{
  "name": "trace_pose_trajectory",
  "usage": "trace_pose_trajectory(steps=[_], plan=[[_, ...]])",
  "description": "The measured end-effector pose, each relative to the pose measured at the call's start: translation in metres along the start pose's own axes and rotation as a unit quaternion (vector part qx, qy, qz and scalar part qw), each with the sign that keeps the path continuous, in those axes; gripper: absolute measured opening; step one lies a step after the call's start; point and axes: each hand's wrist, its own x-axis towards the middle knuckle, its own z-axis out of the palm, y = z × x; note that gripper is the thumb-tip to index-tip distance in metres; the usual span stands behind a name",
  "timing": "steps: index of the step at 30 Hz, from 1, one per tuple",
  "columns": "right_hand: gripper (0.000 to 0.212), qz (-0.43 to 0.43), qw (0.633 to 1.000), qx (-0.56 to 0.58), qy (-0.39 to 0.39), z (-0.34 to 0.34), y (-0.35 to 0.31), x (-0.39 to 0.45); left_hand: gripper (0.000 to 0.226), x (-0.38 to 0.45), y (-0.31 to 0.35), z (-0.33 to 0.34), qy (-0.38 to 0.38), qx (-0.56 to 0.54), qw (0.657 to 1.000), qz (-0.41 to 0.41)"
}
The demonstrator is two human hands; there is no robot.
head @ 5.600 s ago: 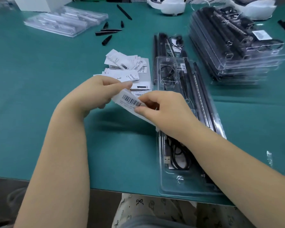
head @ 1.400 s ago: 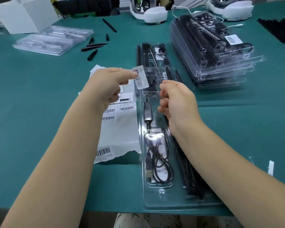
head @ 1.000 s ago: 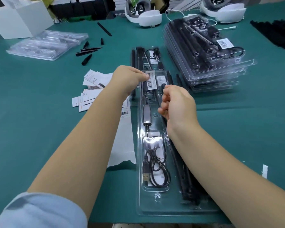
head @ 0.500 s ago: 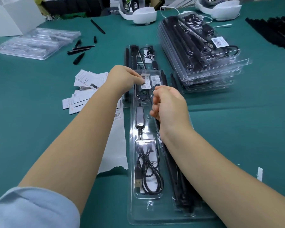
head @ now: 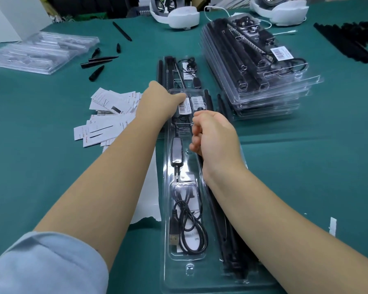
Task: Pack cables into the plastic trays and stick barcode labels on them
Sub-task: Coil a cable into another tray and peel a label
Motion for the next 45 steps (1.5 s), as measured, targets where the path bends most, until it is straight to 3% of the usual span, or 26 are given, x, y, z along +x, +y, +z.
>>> trace_pose_trajectory(steps=[3,9,13,15,20,27,37,45], plan=[[0.015,0.001,1.0,-0.002,-0.001,0.001,0.001,0.001,0.066,0.004,0.004,0.005,0.03,0.049,0.998,0.015],[0.016,0.001,1.0,0.006,0.001,0.001,0.002,0.002,0.044,0.0,0.008,0.014,0.073,0.168,0.981,0.061],[0.016,-0.001,1.0,0.011,-0.001,0.002,0.003,0.003,0.012,-0.003,0.015,0.02,0.086,0.301,0.94,0.139],[0.017,-0.001,1.0,0.013,-0.001,0.002,0.003,0.003,0.017,-0.005,0.02,0.023,0.083,0.337,0.924,0.164],[0.016,0.002,1.0,0.019,-0.002,0.001,0.002,0.002,0.012,-0.014,0.019,0.021,0.064,0.366,0.907,0.196],[0.016,-0.005,1.0,0.019,-0.005,0.002,0.001,0.001,0.022,-0.032,0.015,0.018,0.041,0.41,0.887,0.208],[0.016,-0.016,1.0,-0.017,-0.001,0.003,0.005,0.001,0.025,-0.056,0.008,0.001,-0.024,0.409,0.888,0.208],[0.015,-0.017,1.0,-0.003,-0.005,0.003,0.004,0.001,0.037,-0.085,-0.007,-0.008,-0.025,0.395,0.891,0.221]])
